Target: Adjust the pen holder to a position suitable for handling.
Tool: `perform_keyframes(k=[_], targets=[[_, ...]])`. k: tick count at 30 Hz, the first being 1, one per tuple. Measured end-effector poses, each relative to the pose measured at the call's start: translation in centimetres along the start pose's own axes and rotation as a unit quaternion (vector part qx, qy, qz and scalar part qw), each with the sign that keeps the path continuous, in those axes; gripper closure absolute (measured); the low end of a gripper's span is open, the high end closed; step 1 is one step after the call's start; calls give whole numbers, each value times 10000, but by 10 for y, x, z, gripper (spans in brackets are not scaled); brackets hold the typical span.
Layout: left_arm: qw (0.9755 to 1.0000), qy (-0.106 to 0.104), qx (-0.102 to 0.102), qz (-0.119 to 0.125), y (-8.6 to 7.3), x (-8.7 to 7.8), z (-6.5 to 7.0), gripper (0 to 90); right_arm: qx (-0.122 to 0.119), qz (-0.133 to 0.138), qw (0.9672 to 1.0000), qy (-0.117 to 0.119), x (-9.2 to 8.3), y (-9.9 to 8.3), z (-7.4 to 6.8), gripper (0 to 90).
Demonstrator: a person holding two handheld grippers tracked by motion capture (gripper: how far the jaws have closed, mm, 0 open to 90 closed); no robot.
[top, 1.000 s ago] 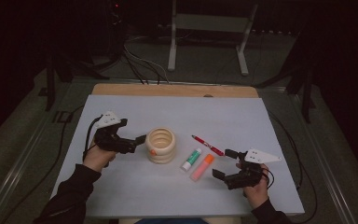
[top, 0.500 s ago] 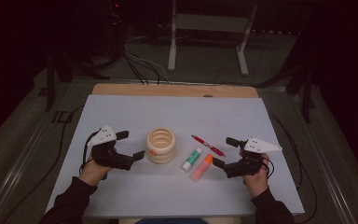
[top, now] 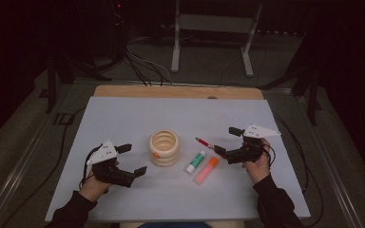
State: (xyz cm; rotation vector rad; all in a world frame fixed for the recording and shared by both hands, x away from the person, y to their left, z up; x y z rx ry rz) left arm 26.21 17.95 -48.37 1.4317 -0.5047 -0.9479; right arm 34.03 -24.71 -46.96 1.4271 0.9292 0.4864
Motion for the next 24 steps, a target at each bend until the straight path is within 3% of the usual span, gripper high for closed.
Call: perform_keyframes(k=[8, 9, 14, 19, 22, 24], targets=[[9998, 167, 136, -43, -13, -5, 4, 7, 50, -214, 9997, 91, 16, -2, 14, 1], [9997, 177, 159, -24, -13, -6, 4, 7, -1, -215, 9998, 13, 18, -3, 14, 1], [9997, 214, 142, 61, -14, -8, 3, 7, 5, -496, 9986, 182, 26, -10, 15, 3], [9994, 255, 204, 105, -12, -10, 4, 7, 87, -754, 9970, 160, 31, -18, 20, 98], [9994, 284, 126, 179, -11, -12, 3, 7, 49, -1001, 9949, 100, 34, -22, 23, 161], [9992, 325, 126, 169, -11, -13, 2, 7, 28, -1177, 9930, 69, 36, -26, 23, 262]])
Point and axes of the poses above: each handheld gripper's, and its own axes: x roughly forward along the jaws, y roughly out of its top, z roughly to its right, the point moved 1 cm from there along x, roughly forward along the jaws, and after that the axes turned 7 degrees about z, right-handed, at the moved point
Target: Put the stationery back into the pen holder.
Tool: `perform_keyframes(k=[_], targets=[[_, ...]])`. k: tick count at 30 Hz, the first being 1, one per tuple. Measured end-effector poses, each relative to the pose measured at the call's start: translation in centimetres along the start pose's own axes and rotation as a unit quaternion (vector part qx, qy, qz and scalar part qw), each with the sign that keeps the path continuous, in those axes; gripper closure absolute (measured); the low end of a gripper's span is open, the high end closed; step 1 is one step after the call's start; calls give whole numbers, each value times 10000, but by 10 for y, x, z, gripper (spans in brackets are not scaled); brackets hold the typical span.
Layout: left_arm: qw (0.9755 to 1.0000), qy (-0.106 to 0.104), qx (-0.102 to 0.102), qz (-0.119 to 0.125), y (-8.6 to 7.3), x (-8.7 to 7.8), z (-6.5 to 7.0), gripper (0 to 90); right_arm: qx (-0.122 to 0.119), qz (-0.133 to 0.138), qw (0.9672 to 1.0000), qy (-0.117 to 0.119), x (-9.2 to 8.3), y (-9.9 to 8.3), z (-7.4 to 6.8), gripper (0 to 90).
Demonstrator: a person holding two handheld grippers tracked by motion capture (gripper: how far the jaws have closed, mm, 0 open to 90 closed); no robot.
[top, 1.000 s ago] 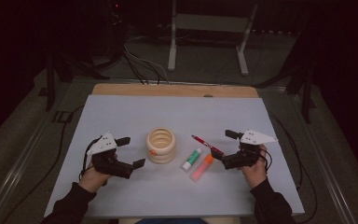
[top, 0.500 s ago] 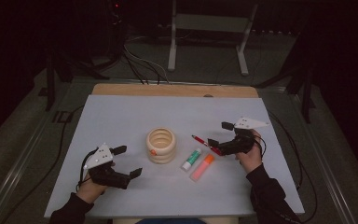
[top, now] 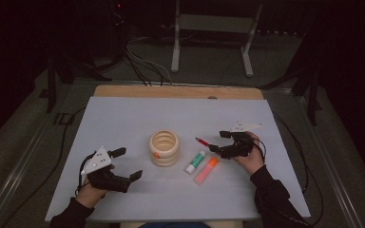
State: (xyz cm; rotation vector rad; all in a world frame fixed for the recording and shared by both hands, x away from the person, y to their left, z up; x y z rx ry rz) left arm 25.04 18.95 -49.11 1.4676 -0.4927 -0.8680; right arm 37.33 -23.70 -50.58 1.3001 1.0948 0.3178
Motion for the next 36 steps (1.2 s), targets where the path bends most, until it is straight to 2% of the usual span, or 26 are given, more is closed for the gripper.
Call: perform_keyframes(k=[3, 11, 15, 19, 28, 31, 36], targets=[[10000, 30, -33, -3, 0, -1, -1, 7, -61, -329, 9994, -110, 5, -4, 1, 350], [10000, 57, -49, -43, -1, -1, -1, 7, -212, -770, 9965, -239, 20, -8, 1, 540], [10000, 64, -43, -59, -1, -1, -1, 7, -321, -1024, 9933, -424, 27, -11, 2, 596], [9999, 120, -83, -69, -1, 0, -2, 7, -385, -1199, 9908, -505, 32, -14, 3, 642], [9999, 92, -58, -54, -1, -1, -2, 7, -521, -1452, 9865, -552, 38, -14, 2, 778], [9999, 90, -57, -61, -1, -1, -2, 7, -609, -1500, 9850, -589, 39, -14, 0, 793], [9999, 99, -62, -75, -1, 0, -2, 7, -454, -1479, 9860, -622, 38, -14, 1, 799]])
Point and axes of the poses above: each handheld gripper's, and its own axes: x roughly forward along the jaws, y roughly out of its top, z roughly to its right, the point moved 1 cm from there along x, roughly forward along the jaws, and after that the axes turned 7 degrees about z, right-handed, at the moved point
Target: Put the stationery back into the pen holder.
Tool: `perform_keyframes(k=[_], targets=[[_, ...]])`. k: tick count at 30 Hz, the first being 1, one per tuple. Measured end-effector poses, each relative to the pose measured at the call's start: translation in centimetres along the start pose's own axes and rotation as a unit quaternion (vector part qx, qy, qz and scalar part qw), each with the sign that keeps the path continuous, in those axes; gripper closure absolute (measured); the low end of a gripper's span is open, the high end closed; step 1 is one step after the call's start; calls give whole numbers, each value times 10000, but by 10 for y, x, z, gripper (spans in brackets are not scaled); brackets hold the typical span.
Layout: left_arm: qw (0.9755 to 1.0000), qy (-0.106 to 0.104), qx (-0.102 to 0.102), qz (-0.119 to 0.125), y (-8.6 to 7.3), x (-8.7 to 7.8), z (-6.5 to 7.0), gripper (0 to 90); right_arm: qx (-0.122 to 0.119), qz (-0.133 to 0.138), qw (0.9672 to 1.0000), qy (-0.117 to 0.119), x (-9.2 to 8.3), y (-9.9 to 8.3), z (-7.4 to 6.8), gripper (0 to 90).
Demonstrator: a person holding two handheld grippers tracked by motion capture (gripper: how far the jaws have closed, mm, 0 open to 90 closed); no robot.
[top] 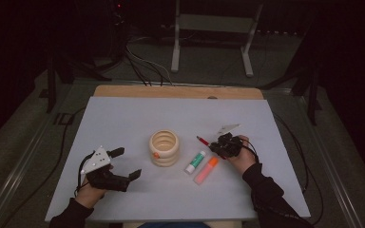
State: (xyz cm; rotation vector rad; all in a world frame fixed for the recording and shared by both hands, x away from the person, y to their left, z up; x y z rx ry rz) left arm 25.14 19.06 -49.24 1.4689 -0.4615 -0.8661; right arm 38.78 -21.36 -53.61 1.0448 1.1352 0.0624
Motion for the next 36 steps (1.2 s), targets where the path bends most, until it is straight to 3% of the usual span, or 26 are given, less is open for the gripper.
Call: perform_keyframes(k=[6, 19, 26, 36], targets=[[10000, -23, 8, -16, 0, 1, 1, 7, 45, 48, 10000, -55, -1, -1, 0, 802], [9999, -11, -107, 59, 9, -4, 2, 7, 322, 558, 9978, -173, -31, 4, 5, 802], [9997, -65, -236, 76, 15, -4, 1, 7, 382, 846, 9956, -105, -50, 11, -2, 801], [9994, -268, -161, 170, 27, 1, 10, 7, 424, 1158, 9923, 156, -66, 20, -16, 801]])
Point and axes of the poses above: each handheld gripper's, and its own axes: x roughly forward along the jaws, y roughly out of its top, z roughly to its right, the point moved 1 cm from there along x, roughly forward along the jaws, and after that the axes turned 7 degrees about z, right-handed, at the moved point
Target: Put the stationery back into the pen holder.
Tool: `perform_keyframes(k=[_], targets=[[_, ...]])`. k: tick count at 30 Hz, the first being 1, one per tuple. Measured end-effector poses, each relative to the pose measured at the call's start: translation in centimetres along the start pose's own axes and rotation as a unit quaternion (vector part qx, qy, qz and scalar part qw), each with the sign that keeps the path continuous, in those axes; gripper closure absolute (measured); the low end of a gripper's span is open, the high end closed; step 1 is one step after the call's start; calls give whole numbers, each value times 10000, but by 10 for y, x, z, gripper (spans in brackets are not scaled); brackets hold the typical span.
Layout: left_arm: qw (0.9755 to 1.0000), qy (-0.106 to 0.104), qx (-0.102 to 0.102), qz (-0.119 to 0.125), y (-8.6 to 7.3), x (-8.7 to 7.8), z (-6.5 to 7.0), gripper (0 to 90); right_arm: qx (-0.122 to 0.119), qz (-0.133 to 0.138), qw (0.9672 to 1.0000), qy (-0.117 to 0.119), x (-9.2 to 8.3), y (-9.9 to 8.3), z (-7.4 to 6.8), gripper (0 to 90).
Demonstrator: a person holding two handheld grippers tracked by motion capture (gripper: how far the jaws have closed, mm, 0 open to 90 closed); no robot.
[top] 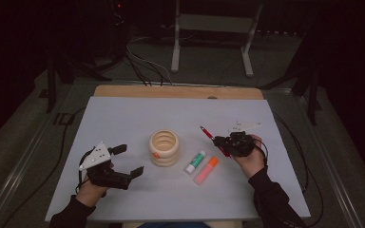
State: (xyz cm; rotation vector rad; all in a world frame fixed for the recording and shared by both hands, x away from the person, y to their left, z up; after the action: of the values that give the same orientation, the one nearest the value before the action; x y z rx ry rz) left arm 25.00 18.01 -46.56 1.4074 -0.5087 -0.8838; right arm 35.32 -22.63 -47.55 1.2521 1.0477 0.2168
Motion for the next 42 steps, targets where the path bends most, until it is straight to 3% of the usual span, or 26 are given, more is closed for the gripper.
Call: perform_keyframes(k=[7, 11, 20, 28, 31, 35, 38, 39, 41, 42], targets=[[9999, -118, 0, 96, 11, 6, 6, 7, -83, 159, 9997, 159, -6, 8, -14, 801], [9997, -172, -87, 145, 14, 11, 7, 7, -18, 291, 9987, 408, -7, 13, -20, 801], [9992, -191, -178, 287, 26, 24, 13, 7, -180, 500, 9958, 743, -8, 25, -45, 801], [9968, -255, -553, 518, 25, 37, 20, 7, -289, 601, 9912, 1146, -5, 31, -71, 801], [9951, -321, -722, 591, 24, 41, 22, 7, -347, 647, 9898, 1221, -4, 34, -78, 801], [9945, -255, -826, 599, 22, 45, 23, 7, -382, 695, 9885, 1288, -4, 35, -83, 800], [9918, -257, -1092, 605, 21, 47, 25, 8, -337, 767, 9865, 1406, -4, 36, -88, 801], [9921, -199, -1095, 579, 22, 47, 26, 8, -344, 817, 9861, 1402, -4, 37, -90, 801], [9910, -269, -1101, 706, 22, 46, 28, 8, -360, 916, 9847, 1436, -6, 38, -92, 801], [9914, -285, -1099, 648, 23, 47, 29, 8, -362, 971, 9841, 1442, -7, 38, -93, 801]])
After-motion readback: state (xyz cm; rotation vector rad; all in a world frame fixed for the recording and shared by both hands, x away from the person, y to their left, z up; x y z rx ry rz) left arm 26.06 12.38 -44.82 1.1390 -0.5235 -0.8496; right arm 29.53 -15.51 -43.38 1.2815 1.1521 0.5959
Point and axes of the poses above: each handheld gripper's, and its own axes: x roughly forward along the jaws, y roughly out of its top, z roughly to its right, the point moved 1 cm from there along x, roughly forward along the jaws, and after that the axes turned 7 degrees about z, right-handed, at the moved point
